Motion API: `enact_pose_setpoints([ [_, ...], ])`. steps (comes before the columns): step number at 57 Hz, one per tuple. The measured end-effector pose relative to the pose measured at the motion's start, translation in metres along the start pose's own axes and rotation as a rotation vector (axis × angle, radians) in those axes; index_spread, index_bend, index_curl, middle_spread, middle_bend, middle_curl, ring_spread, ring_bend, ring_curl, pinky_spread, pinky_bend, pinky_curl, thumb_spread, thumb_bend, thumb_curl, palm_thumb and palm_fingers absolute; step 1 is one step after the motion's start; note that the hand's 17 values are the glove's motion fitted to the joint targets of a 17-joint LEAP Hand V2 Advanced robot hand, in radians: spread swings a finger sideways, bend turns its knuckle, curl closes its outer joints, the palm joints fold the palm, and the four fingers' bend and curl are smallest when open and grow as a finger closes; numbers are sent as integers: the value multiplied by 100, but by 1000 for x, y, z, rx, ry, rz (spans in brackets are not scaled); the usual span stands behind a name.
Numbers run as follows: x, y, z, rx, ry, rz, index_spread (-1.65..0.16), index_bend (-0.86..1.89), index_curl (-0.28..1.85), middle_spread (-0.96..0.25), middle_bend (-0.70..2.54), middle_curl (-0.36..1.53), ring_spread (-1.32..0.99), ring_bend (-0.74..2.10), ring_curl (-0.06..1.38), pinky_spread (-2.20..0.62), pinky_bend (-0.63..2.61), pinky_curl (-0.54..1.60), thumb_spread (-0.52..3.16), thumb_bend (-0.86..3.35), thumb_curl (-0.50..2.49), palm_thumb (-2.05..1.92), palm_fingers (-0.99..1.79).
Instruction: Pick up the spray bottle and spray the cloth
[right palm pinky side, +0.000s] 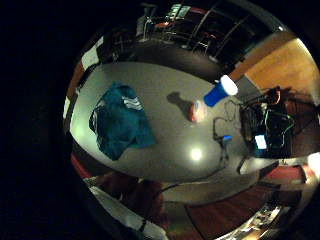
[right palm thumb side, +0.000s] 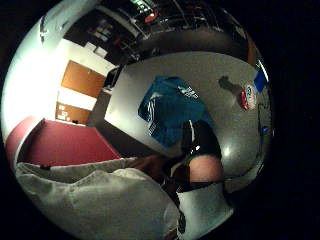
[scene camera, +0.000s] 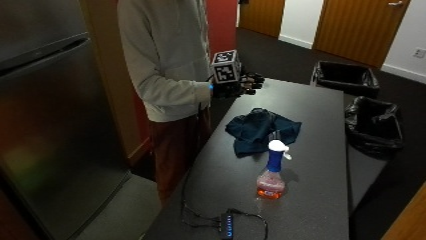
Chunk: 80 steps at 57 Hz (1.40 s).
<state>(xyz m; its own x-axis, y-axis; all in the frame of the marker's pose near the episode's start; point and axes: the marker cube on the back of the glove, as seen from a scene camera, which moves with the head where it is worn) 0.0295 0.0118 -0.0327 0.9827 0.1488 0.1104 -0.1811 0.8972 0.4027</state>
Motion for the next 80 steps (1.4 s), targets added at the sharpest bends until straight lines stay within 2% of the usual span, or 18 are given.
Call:
enact_pose_setpoints([
  [17,61,49,-13,134,-36,191,-41,16,30,0,18,21,6,24,21,22,42,31,96,3,43,85,7],
  [45,134,90,5,167,-73,415,-40,15,27,-1,19,26,6,27,24,22,46,34,97,-3,48,86,3],
  [65,151,75,24,343,-273,511,-36,12,24,-2,23,30,4,37,28,20,44,34,98,-4,45,74,10],
  [80,164,46,55,413,-368,604,-32,10,21,-1,23,32,3,39,29,20,48,35,98,-4,40,66,6],
])
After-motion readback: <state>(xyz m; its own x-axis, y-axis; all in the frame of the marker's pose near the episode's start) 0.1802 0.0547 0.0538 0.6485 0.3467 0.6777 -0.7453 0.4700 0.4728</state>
